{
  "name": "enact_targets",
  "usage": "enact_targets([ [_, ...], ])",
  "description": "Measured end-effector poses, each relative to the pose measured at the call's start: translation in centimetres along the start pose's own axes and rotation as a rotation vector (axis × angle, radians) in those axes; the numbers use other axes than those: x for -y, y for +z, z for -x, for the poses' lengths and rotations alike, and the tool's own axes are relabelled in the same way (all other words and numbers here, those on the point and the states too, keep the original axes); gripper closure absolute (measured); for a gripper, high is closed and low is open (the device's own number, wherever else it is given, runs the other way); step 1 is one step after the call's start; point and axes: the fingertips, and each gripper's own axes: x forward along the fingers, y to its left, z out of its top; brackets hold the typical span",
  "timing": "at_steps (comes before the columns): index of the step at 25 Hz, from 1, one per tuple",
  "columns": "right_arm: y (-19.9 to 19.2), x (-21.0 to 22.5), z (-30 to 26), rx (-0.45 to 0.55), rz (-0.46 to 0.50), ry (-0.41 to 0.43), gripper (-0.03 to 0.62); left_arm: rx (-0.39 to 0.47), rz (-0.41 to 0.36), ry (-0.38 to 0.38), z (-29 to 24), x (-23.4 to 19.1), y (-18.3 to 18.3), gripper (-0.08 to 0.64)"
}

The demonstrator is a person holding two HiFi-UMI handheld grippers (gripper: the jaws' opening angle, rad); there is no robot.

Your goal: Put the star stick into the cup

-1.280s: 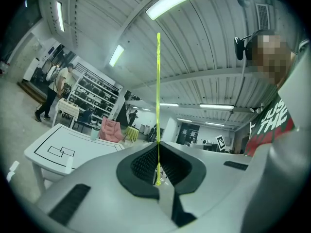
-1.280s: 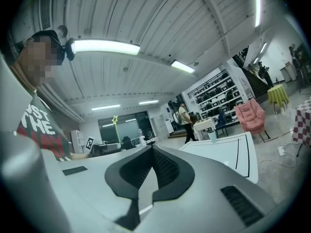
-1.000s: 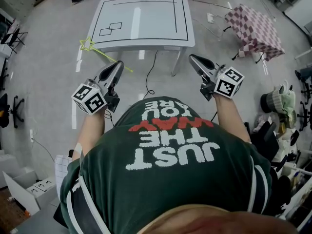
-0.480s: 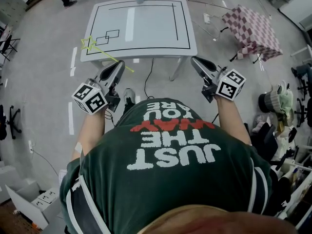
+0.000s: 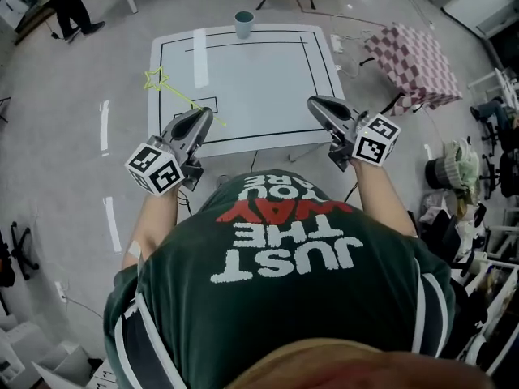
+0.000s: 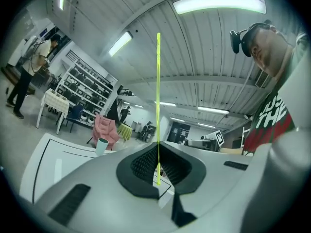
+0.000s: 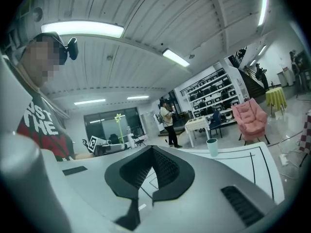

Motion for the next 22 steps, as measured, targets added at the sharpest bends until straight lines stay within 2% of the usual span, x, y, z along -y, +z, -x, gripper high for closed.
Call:
enact_targets([
  [6,3.5,2.9,-9.1,0.005,0.003,-0.031,0.558,-0.013,0.018,-0.037,-1.8,-9.6,4.5,0.546],
  [12,4.3,7.2,-13.6,-0.012,-0.03,-0.084,0.558,-0.034,0.03,-0.054,-4.2,-16.3,6.2,0.546],
  [18,4.6,11.2,-15.5,-0.028,-0.053,-0.075,0.558,-0.039,0.046,-0.043,-7.8,-19.6,6.4,0.546],
  [22,4.5,14.4,-16.2,-0.053,-0.062,-0.024,0.558,-0.04,0.046,0.001,-10.6,-20.6,5.7,0.546],
])
